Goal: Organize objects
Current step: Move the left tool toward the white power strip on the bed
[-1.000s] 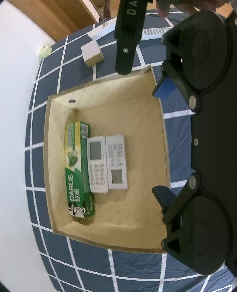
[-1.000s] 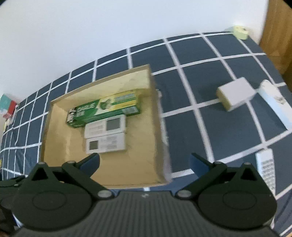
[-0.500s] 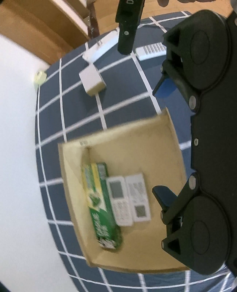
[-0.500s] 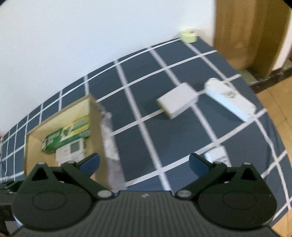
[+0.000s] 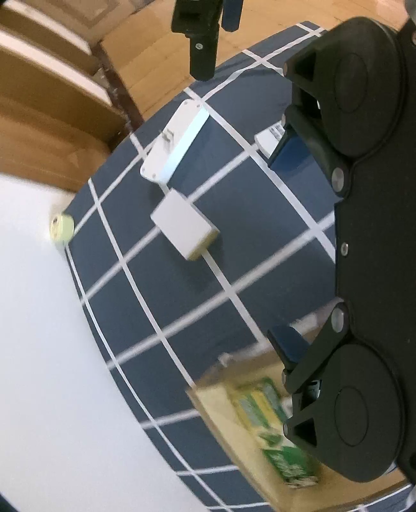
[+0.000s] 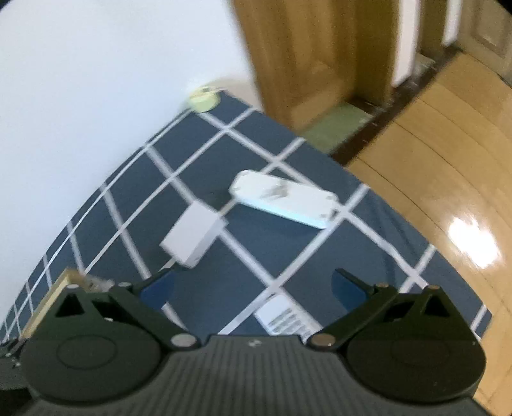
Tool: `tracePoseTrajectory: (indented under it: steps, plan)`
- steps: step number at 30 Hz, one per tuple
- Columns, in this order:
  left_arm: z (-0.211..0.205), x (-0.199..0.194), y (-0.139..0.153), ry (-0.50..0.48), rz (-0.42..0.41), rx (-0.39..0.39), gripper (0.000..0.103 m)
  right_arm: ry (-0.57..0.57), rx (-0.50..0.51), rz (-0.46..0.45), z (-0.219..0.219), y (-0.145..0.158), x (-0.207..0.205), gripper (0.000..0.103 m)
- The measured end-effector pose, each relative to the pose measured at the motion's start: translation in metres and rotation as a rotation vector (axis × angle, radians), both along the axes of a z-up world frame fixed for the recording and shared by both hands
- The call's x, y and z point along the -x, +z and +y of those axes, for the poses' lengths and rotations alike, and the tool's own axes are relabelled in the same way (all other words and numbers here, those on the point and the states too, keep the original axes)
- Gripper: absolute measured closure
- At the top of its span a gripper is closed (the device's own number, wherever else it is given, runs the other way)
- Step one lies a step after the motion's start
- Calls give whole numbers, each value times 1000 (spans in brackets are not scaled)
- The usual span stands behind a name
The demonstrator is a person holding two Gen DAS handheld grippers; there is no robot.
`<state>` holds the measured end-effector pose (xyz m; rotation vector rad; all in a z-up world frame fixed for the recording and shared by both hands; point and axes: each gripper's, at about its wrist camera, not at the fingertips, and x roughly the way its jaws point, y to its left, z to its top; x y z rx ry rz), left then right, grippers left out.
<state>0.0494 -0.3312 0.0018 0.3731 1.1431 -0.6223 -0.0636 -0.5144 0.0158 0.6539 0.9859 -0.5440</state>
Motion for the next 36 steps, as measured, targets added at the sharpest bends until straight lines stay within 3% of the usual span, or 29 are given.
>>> tracePoseTrajectory:
  steps: [15,28,36]
  plan:
    - [-108,-42,-34,-237,35,-83,0,-206,-56,61,-78,-28,-15,0]
    - [-181,-75,-86,-426,93,-156,0,-275,-121,119,-122,-81,-66,0]
    - [-215,-90,-117,-474,143,-156,0,-289,-144,165,-140,-113,-88,0]
